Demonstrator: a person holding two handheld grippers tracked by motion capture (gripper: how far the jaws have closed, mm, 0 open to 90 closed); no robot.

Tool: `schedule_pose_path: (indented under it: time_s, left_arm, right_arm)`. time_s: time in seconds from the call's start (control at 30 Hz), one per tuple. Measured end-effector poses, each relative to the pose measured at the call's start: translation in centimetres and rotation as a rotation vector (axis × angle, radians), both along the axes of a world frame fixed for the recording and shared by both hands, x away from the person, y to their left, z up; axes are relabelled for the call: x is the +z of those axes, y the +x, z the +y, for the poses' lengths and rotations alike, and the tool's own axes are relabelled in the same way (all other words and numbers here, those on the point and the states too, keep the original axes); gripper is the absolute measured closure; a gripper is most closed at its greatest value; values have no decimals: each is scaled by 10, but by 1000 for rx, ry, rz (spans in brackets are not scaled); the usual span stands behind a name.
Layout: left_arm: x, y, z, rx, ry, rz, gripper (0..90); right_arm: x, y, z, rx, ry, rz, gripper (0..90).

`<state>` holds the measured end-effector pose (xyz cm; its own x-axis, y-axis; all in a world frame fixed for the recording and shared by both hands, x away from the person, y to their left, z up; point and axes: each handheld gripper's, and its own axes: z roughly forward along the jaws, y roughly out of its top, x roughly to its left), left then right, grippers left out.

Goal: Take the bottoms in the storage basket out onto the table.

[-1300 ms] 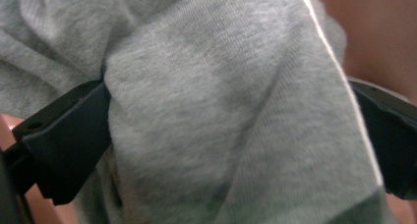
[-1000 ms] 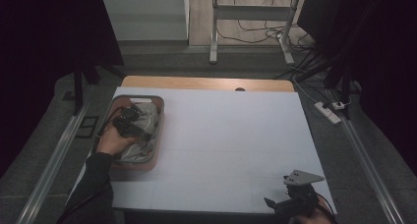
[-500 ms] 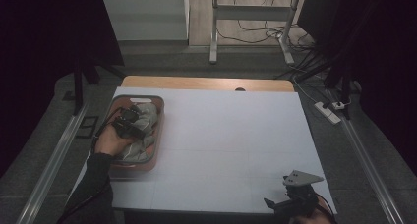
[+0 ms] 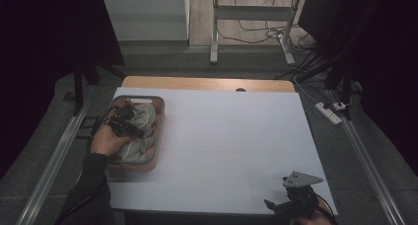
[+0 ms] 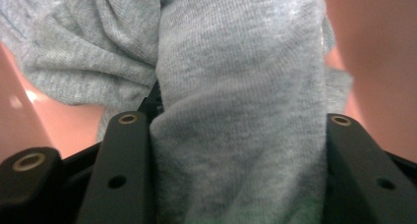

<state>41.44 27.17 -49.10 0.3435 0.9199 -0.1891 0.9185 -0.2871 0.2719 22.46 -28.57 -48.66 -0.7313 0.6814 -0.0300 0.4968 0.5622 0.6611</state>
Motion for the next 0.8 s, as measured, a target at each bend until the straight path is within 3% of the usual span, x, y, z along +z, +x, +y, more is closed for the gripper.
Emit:
schedule_pose_path:
  time_s: [0.43, 0.8]
  left_arm:
    - [23, -6, 5, -9, -56, -57, 530]
    - [43, -9, 1, -27, -45, -71, 530]
  right_arm:
    - [0, 0, -1, -2, 12, 0, 21]
    - [0, 1, -1, -9, 10, 4, 21]
